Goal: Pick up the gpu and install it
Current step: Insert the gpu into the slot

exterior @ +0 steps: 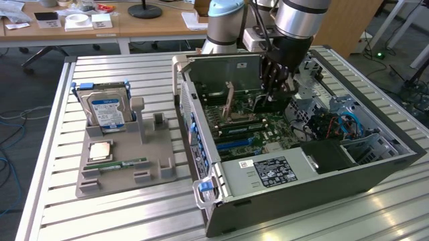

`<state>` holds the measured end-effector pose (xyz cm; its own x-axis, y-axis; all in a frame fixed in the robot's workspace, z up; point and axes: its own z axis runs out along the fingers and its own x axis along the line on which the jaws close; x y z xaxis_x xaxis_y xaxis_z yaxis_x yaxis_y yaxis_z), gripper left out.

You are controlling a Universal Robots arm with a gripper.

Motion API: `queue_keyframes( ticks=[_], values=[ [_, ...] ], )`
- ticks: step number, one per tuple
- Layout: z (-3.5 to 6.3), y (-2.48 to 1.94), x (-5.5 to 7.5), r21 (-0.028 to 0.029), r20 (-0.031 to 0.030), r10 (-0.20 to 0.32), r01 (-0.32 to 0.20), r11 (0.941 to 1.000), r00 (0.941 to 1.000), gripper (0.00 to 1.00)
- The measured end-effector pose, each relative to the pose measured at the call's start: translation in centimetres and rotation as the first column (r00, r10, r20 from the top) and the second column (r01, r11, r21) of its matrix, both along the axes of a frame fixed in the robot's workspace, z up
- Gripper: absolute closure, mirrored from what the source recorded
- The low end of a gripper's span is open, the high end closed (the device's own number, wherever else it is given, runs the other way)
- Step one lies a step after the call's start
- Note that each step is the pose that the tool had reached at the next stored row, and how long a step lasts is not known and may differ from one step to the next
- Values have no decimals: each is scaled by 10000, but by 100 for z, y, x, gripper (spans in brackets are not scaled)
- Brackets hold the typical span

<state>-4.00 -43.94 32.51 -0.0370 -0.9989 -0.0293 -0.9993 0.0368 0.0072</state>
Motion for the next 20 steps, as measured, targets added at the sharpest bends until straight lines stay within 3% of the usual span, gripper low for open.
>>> queue_keyframes(
  ticks=[10,20],
  values=[
    [-56,-8,-21,-2,-1,0,0,10000,10000,74],
    [-91,-55,-38,1,0,0,0,10000,10000,74]
  ],
)
